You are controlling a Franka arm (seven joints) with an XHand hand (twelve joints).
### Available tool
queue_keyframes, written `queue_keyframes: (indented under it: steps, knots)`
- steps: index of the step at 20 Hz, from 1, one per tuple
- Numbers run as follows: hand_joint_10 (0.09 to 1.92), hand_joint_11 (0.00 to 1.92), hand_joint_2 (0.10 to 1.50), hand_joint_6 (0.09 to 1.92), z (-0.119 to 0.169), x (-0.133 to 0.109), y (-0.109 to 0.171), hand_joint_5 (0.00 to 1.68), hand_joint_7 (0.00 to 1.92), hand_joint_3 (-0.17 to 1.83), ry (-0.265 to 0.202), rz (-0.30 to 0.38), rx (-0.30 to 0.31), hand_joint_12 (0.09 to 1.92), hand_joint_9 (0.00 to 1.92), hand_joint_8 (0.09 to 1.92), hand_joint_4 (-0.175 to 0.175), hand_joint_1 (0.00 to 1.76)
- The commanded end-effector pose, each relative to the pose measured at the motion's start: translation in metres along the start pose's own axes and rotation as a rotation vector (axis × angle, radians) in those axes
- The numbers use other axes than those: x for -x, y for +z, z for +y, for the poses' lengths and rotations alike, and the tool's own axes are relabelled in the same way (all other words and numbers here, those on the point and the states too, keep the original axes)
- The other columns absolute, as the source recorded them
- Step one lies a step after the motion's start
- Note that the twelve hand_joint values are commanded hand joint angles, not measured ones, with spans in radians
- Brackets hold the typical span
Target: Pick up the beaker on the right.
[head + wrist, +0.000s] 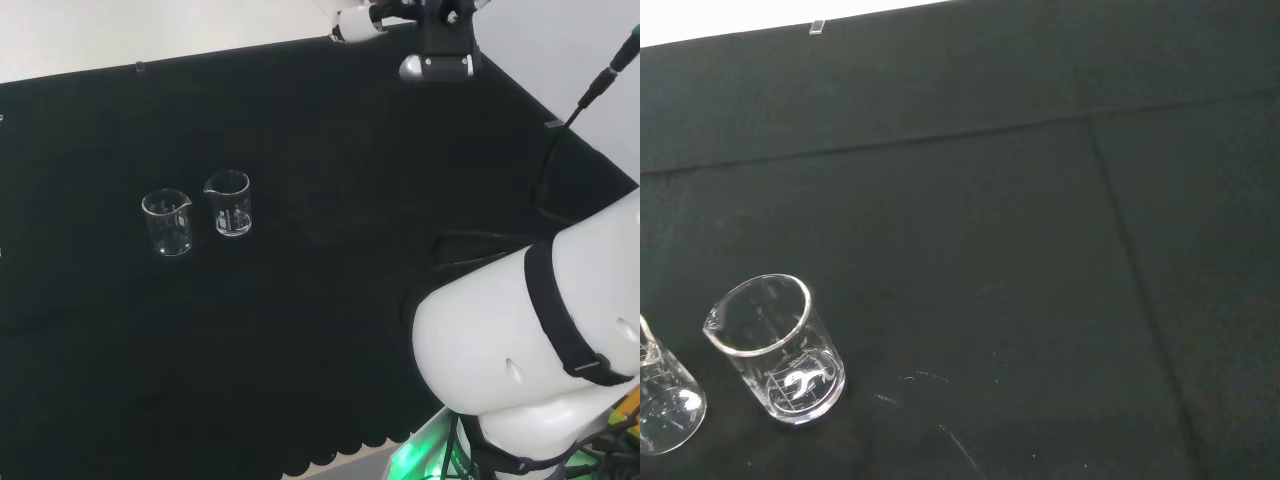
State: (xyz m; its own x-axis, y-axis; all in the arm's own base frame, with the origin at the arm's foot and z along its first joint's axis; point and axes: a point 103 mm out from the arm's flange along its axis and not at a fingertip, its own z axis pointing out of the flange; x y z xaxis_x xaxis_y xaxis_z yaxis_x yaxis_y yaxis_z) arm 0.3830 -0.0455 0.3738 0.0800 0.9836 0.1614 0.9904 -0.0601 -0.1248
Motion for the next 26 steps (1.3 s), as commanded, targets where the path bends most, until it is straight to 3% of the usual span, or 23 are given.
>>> queue_keyframes:
  steps: [1, 4, 6, 14, 18, 22, 26]
  knots:
    - [0.09, 0.0, 0.99, 0.09, 0.02, 0.025, 0.016, 0.1, 0.17, 0.79, -0.005, 0.036, 0.007, 0.59, 0.24, 0.09, -0.021, 0.24]
    - [0.09, 0.0, 0.98, 0.09, 0.03, 0.021, 0.029, 0.1, 0.17, 0.8, 0.01, 0.067, 0.001, 0.6, 0.24, 0.09, -0.022, 0.25]
    - [0.09, 0.0, 0.97, 0.09, 0.037, 0.018, 0.041, 0.1, 0.17, 0.8, -0.019, 0.074, -0.016, 0.6, 0.24, 0.09, -0.022, 0.25]
    - [0.09, 0.0, 0.85, 0.09, 0.054, 0.022, 0.075, 0.11, 0.17, 0.86, -0.082, 0.134, 0.012, 0.6, 0.23, 0.09, -0.023, 0.39]
    - [0.12, 0.0, 0.74, 0.09, 0.062, 0.028, 0.096, 0.11, 0.18, 0.91, -0.125, 0.164, -0.017, 0.6, 0.23, 0.09, -0.022, 0.51]
    - [0.26, 0.0, 0.58, 0.09, 0.068, 0.031, 0.116, 0.13, 0.21, 0.98, -0.165, 0.194, -0.001, 0.65, 0.23, 0.11, -0.022, 0.63]
    - [0.53, 0.0, 0.5, 0.09, 0.078, 0.025, 0.133, 0.19, 0.22, 1.04, -0.198, 0.215, -0.016, 0.92, 0.24, 0.3, -0.035, 0.7]
